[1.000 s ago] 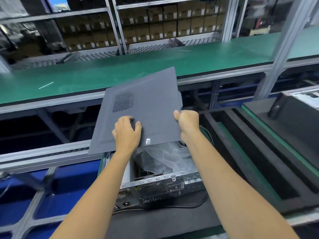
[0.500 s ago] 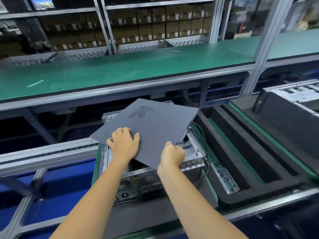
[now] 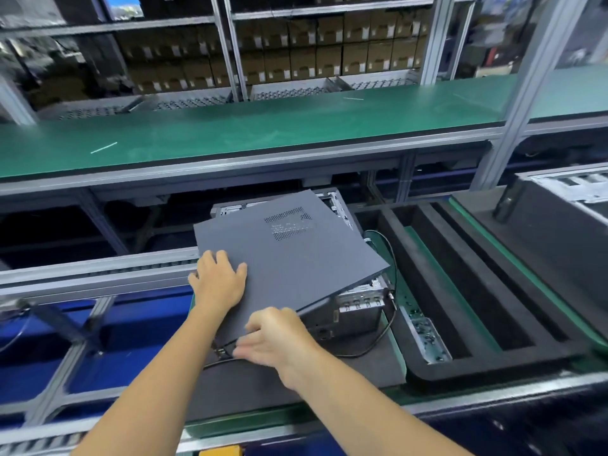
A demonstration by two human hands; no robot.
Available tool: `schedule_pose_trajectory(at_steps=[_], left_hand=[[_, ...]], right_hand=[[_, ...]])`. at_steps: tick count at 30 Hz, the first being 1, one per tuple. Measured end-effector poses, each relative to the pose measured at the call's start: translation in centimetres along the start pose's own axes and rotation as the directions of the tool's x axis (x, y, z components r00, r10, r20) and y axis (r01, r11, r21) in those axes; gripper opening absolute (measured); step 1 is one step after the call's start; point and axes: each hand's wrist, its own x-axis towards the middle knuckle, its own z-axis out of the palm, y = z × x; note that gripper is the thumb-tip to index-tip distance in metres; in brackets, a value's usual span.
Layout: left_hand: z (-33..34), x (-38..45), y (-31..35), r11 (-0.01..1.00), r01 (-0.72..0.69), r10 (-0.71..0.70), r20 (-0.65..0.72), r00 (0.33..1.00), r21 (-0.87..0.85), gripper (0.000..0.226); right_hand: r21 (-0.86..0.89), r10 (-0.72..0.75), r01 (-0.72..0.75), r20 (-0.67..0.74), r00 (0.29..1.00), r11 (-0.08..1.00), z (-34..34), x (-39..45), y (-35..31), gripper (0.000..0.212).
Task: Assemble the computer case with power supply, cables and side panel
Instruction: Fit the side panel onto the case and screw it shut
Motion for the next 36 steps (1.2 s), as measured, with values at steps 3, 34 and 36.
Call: schedule_pose_trajectory(at_steps=[3, 34, 36], left_hand=[[0.3, -0.2, -1.2, 0.999, 0.038, -0.038, 0.005, 0.999, -0.027, 0.053], [1.5, 1.9, -2.2, 0.990, -0.143, 0.144, 0.052, 0.988, -0.014, 0.059], [1.5, 1.6, -2.5, 0.990, -0.140, 0.141, 0.075, 0.987, -0.014, 0.061]], right_hand=[[-0.440, -0.395, 0.316, -0.100, 0.913, 0.841, -2.3, 0.2, -3.4, 0.014], [-0.985, -0.680, -0.100, -0.169, 0.713, 0.139, -13.6, 8.8, -7.6, 0.056], [-0.990, -0.670, -0.051, -0.128, 0.731, 0.134, -13.4, 8.8, -7.4, 0.059]])
